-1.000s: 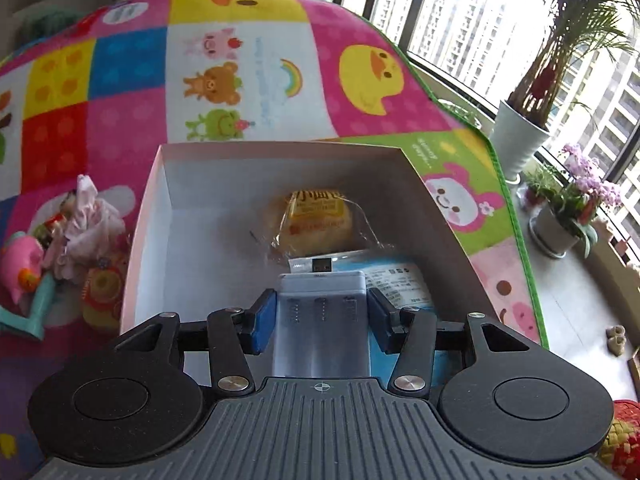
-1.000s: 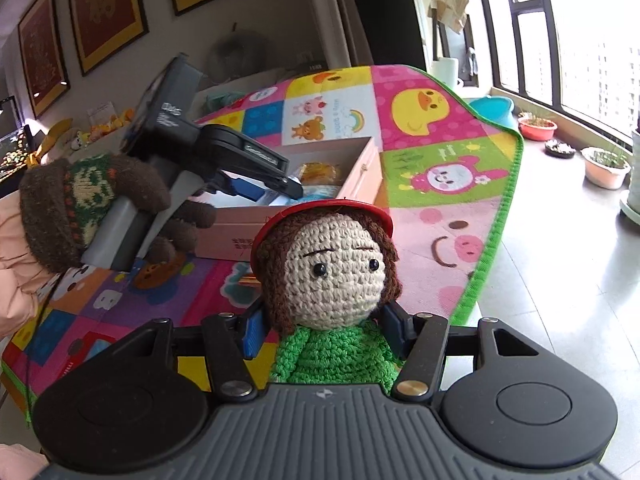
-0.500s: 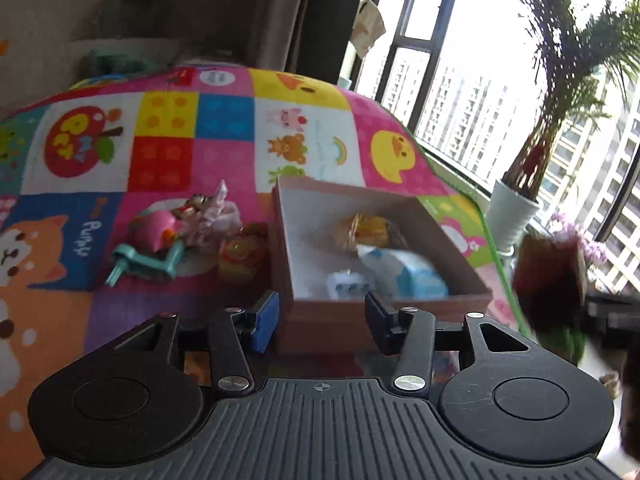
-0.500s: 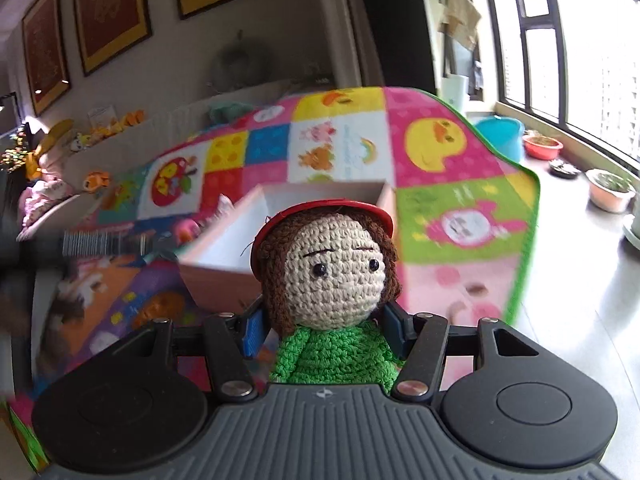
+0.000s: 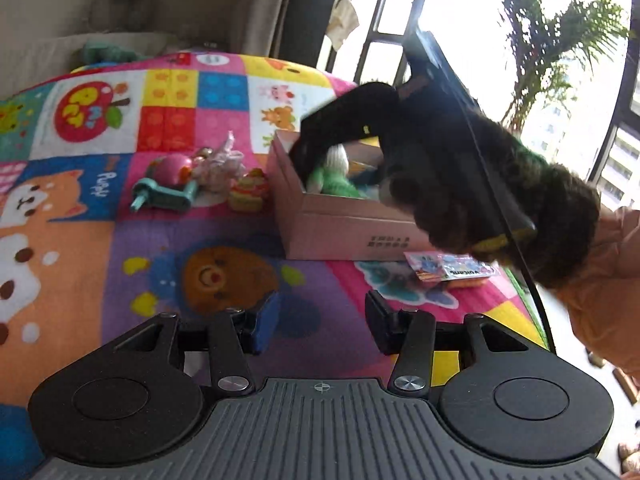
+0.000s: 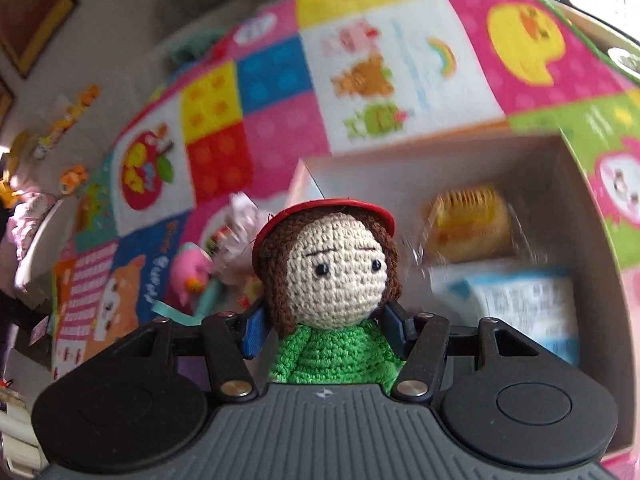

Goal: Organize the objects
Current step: 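Lower the crocheted doll into the pink box and open the right tool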

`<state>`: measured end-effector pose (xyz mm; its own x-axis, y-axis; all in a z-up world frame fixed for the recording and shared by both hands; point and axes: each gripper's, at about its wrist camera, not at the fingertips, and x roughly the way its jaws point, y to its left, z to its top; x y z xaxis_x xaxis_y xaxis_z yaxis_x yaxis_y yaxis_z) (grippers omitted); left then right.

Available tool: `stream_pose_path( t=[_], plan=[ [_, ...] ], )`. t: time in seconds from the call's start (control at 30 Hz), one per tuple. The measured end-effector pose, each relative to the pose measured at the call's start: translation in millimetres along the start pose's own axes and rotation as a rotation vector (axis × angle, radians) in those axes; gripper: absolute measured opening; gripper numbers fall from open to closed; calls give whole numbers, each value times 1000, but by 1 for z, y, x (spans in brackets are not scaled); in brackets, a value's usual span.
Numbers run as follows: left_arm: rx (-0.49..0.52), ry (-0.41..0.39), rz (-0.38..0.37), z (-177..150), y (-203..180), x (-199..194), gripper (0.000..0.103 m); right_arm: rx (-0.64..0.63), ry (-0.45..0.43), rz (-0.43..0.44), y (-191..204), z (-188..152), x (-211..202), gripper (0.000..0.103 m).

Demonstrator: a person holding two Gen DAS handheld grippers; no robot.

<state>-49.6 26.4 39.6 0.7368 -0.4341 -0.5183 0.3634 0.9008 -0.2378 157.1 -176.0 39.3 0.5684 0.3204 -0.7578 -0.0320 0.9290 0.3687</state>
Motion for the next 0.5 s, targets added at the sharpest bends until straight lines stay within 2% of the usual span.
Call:
stream_pose_path(
  t=[0.07, 0.1, 0.2, 0.33, 0.43, 0.47, 0.5],
  plan=[
    [-22, -4, 6, -3, 8, -1, 52, -26, 3, -9, 0, -8, 0, 63],
    [-32, -2, 12, -4, 11, 0, 52, -42, 0, -4, 0, -11, -4, 68],
    [-46, 8, 30, -5, 13, 3, 52, -94, -38, 25, -2, -17, -33, 74],
    [-29, 9, 28, -6, 10, 2, 52, -226, -220, -36, -16, -31, -98, 74],
    [16, 22, 33, -7, -1, 5, 52, -193, -302, -111, -53, -46, -131, 73],
    [38, 29, 32, -8, -6, 6, 52, -172, -306, -141, -67, -53, -136, 68],
    [63, 37, 30, -8, -12, 8, 52, -156, -303, -177, -80, -60, -139, 55]
  ],
)
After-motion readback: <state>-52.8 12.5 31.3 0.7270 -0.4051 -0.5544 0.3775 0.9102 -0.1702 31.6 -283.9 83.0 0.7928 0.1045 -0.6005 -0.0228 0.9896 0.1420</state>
